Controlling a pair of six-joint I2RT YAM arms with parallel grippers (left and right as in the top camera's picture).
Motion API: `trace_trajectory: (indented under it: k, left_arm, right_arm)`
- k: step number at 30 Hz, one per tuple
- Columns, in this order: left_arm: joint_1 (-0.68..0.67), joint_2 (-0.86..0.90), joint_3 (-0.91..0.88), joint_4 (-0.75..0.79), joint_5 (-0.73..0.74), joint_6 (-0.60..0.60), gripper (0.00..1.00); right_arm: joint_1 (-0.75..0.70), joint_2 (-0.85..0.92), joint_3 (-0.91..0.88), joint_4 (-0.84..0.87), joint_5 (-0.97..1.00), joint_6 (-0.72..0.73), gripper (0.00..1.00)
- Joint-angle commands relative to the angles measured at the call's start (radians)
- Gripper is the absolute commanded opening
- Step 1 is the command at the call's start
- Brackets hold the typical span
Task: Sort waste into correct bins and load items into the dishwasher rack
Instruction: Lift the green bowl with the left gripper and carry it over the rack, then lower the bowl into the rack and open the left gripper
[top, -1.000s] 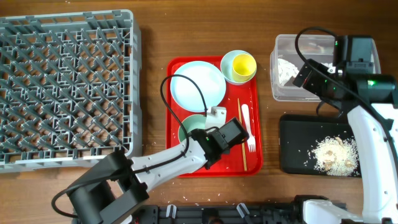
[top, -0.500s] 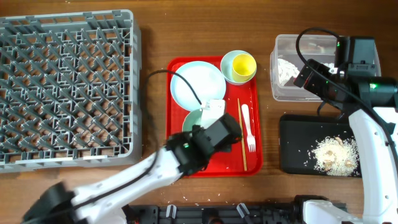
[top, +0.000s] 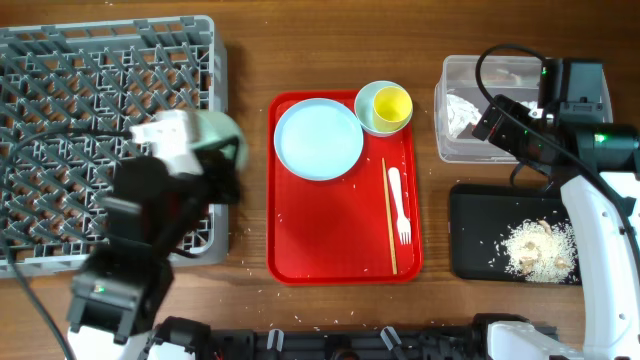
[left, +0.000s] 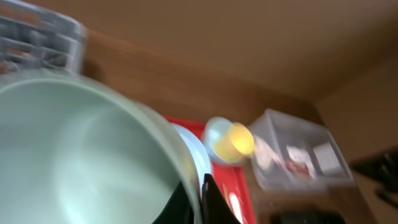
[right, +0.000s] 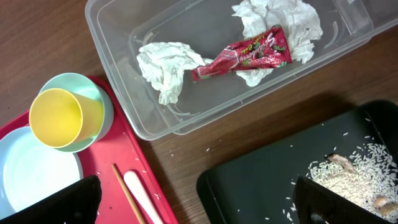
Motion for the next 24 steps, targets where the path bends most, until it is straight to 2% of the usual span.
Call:
trace_trajectory:
  k: [1,3,6,10,12,17,24]
  left_arm:
    - [0.335,0.053,0.006,0.076,0.293,0.072,0.04]
    - [0.478,0.120,0.006,0.149,0.471,0.072,0.04]
    - [0.718,0.321,0.006,0.349,0.858,0.057,0.04]
    - [0.880,0.590,0.006,0.554,1.130,-0.016,0.04]
    - [0.928,0.722,0.006,0.588,1.188,-0.015,0.04]
    - [0.987,0.882,0.006,0.657,1.229,-0.023,0.04]
    - [1.027,0.936,0.006,0.648,1.243,-0.027,0.04]
  right_arm:
    - [-0.005,-0.014,0.012,0.003,0.002,-0.013,1.00]
    - [-0.005,-0.014,0.012,0.003,0.002,-0.013,1.00]
    - [-0.005,-0.014,0.012,0.003,0.002,-0.013,1.00]
    - [-0.005,-0.014,0.012,0.002,0.002,-0.013,1.00]
    - [-0.005,-0.014,0.012,0.002,0.002,-0.013,1.00]
    - [-0.005,-0.014,0.012,0.002,0.002,-0.013,1.00]
    - [-0.005,-0.014,0.012,0.003,0.002,-0.013,1.00]
